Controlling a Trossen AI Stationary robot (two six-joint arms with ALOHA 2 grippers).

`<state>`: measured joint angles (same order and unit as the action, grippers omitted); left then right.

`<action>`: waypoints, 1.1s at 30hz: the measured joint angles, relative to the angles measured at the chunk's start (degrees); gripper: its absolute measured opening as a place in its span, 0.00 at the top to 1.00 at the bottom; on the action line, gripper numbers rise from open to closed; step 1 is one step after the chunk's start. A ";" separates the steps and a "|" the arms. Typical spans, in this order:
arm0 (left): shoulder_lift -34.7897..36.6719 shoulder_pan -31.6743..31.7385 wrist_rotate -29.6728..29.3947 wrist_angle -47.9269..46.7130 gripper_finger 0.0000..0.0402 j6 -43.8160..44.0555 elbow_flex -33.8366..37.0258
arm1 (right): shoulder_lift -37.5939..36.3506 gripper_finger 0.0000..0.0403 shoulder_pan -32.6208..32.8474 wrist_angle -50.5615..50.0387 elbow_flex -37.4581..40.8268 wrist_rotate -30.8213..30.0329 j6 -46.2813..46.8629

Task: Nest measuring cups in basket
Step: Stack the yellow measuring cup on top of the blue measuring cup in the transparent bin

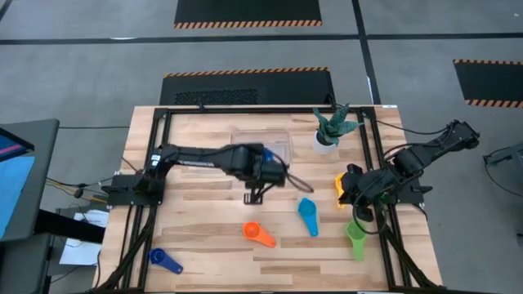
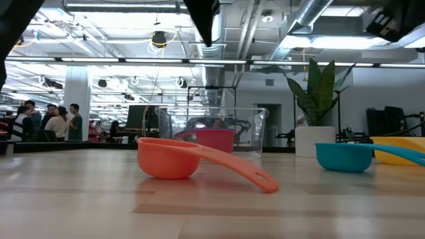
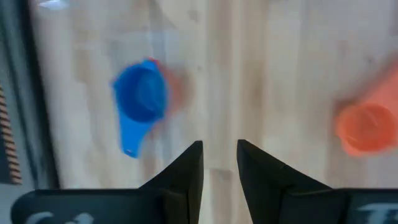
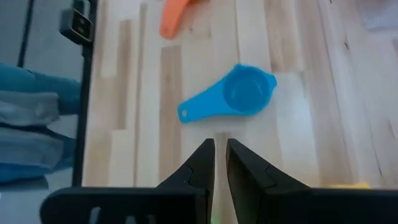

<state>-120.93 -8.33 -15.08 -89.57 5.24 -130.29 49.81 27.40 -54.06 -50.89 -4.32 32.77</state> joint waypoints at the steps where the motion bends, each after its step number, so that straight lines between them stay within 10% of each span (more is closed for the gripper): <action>1: 0.26 -0.78 0.97 0.34 0.78 0.50 0.77 | -0.01 0.84 0.00 -1.57 0.00 0.24 0.39; 11: 0.74 -5.22 -1.22 -0.36 0.78 9.60 9.61 | 0.14 0.84 0.00 -21.14 0.00 1.06 10.95; 26: 14.32 -7.76 -3.87 -0.33 0.78 21.71 27.05 | 0.30 0.84 -0.28 -15.29 13.93 -10.96 21.07; 33: 21.86 -7.88 -6.63 -0.64 0.78 27.69 33.30 | 3.03 0.84 -0.75 -10.08 14.75 -4.74 17.97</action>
<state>-99.07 -16.21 -21.70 -90.21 32.93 -96.99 52.84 26.65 -64.14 -36.14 -9.07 50.73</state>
